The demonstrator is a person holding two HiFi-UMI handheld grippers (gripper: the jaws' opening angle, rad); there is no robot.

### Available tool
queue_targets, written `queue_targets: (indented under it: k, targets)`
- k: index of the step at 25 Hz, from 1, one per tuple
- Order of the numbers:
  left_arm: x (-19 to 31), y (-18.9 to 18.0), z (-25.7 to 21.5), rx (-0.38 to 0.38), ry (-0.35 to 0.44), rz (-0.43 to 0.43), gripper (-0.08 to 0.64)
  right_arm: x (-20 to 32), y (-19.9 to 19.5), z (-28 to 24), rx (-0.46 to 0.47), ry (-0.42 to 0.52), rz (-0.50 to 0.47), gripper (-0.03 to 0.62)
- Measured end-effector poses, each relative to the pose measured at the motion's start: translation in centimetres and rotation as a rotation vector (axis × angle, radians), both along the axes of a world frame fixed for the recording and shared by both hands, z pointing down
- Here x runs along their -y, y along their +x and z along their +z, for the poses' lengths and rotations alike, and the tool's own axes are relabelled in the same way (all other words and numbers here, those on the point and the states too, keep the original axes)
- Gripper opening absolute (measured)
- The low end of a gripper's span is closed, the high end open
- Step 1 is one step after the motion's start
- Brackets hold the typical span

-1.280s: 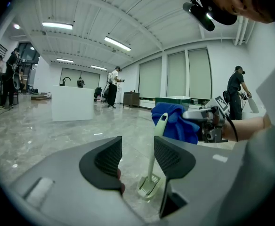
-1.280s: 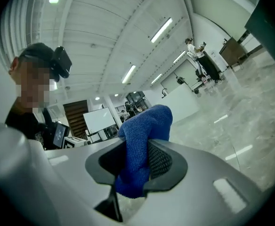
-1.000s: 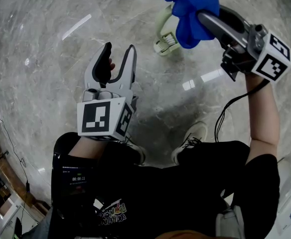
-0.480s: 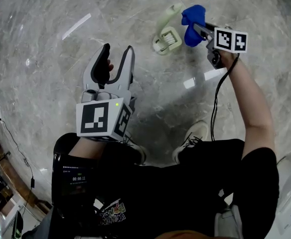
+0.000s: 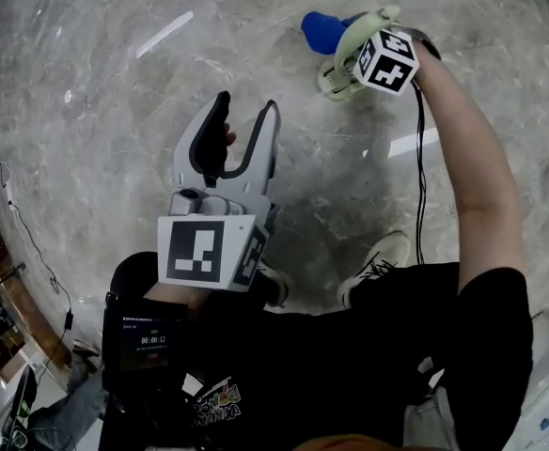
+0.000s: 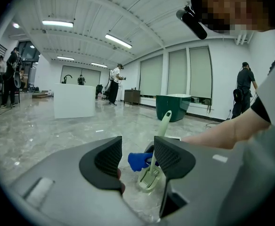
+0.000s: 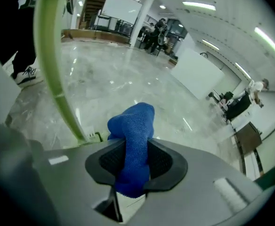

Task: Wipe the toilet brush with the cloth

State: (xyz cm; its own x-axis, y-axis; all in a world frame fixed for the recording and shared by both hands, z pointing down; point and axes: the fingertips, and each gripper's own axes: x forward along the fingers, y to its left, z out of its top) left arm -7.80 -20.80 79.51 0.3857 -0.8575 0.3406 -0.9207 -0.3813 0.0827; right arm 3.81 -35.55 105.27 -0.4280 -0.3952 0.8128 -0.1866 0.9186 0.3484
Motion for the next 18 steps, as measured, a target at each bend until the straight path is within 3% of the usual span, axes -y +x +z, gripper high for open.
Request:
queue_targets:
  k: [4,7,11,13,15,18]
  targets:
    - [-0.3,-0.5,0.3,-0.011,-0.01,-0.018,0.216,0.0,-1.8,0.8,-0.049,0.019,-0.046,0.115]
    - [-0.4,-1.1,0.5,-0.008,-0.032,-0.037,0.216,0.9,-0.8,1.2,-0.049,0.031,0.041,0.114]
    - [0.4,-1.3,-0.1,-0.038,-0.042,-0.038,0.216,2.6,4.8,2.3,0.018,-0.04,0.308,0.115]
    - [0.6,-1.0,-0.4,-0.055,-0.029,-0.013,0.216,2.0,8.4,3.2,0.022,-0.089,0.396,0.115]
    - [0.5,-0.6,-0.4,-0.062,-0.017,0.007,0.216,0.1,11.3,3.7,-0.003,-0.122,0.409,0.114]
    - [0.4,0.0,-0.2,-0.062,-0.017,0.015,0.215,-4.1,13.9,4.6,-0.042,-0.202,0.344,0.115]
